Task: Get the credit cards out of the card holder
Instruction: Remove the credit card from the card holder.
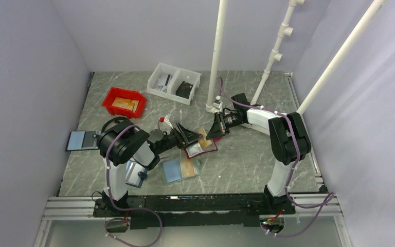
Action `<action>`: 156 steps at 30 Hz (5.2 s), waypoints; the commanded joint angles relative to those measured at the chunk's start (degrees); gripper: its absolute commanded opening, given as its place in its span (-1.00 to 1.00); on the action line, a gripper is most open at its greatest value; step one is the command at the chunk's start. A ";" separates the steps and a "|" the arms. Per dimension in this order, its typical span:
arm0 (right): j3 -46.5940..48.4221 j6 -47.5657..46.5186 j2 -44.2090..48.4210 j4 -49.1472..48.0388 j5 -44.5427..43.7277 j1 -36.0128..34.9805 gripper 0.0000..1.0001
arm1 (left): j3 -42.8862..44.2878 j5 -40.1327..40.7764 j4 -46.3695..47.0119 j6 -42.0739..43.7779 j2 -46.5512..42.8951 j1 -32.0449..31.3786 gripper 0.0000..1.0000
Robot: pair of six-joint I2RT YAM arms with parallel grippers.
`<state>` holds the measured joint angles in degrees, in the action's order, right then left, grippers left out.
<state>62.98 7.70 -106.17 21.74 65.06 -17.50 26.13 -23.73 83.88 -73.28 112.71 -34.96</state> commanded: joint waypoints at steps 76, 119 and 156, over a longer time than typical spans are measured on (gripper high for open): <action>-1.28 -64.39 9.81 21.49 -9.17 -8.38 0.65 | 4.74 -23.52 -47.87 54.52 -28.22 -0.23 -1.00; 6.68 -61.64 1.69 29.59 -7.62 -10.89 -0.74 | -3.68 -15.19 -42.47 53.77 -35.61 0.24 -1.00; 14.63 -58.51 -5.74 38.23 -11.54 -11.66 -1.00 | 1.73 -17.40 -59.12 44.36 -41.62 4.16 -1.00</action>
<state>76.23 -50.50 -111.07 58.67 57.23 -29.91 25.76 -40.07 25.61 -29.08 73.95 -31.40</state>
